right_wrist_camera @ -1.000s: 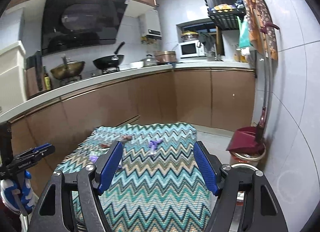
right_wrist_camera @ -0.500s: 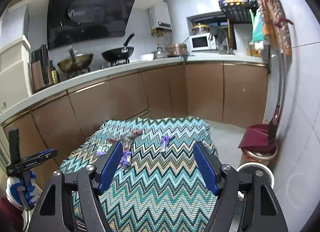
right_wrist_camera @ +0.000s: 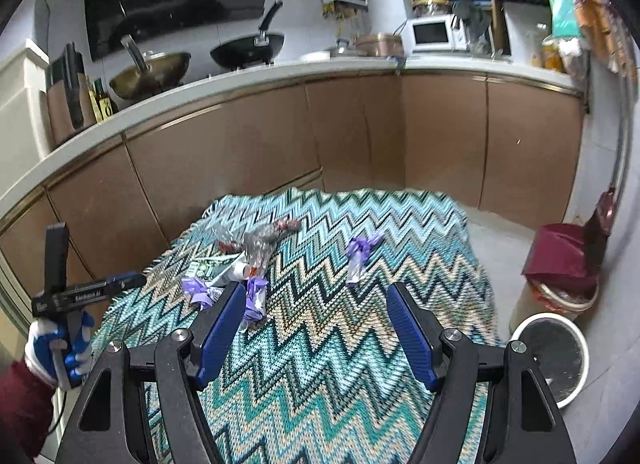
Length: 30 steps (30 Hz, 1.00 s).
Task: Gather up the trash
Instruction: 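Grasp the green juice carton with the left gripper while the right grasps a purple glove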
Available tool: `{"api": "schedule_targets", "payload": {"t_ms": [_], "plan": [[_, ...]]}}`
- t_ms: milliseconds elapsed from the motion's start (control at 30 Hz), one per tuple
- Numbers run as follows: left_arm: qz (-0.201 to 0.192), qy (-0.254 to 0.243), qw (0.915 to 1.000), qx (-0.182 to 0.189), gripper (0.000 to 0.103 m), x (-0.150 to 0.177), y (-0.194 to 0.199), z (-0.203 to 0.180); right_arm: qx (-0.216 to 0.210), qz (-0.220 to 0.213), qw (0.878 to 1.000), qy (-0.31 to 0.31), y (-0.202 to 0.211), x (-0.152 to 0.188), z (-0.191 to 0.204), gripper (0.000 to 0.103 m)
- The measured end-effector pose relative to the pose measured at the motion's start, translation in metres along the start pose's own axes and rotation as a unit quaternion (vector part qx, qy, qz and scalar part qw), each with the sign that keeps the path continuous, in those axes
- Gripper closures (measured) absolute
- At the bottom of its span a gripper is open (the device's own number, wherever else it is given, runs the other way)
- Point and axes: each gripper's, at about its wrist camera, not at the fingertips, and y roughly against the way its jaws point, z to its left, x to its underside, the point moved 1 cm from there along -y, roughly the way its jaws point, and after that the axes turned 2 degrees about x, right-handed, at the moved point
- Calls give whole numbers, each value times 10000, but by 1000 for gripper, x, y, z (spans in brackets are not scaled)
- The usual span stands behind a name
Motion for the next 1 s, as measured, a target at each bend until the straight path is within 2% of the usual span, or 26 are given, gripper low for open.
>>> {"api": "schedule_targets", "payload": {"t_ms": [200, 367, 500, 567, 767, 933, 1000], "plan": [[268, -614, 9962, 548, 43, -32, -38, -10, -235, 290, 9993, 72, -45, -1, 12, 32], [763, -1250, 9873, 617, 43, -42, -81, -22, -476, 623, 9968, 150, -80, 5, 26, 32], [1014, -1456, 9814, 737, 43, -50, -102, -22, -553, 798, 9951, 168, -96, 10, 30, 32], [1212, -1627, 9755, 847, 41, -52, -111, -26, -543, 869, 9946, 159, -102, 12, 29, 32], [1517, -2285, 9582, 815, 39, -45, -127, -45, -570, 1029, 9929, 192, -117, 15, 32, 32], [1706, -2246, 9572, 653, 40, -42, -146, -41, -698, 1154, 9904, 310, -133, 17, 42, 32], [1701, -2272, 9575, 507, 47, -40, -153, -38, -746, 1193, 9894, 366, -139, 18, 46, 32]]}}
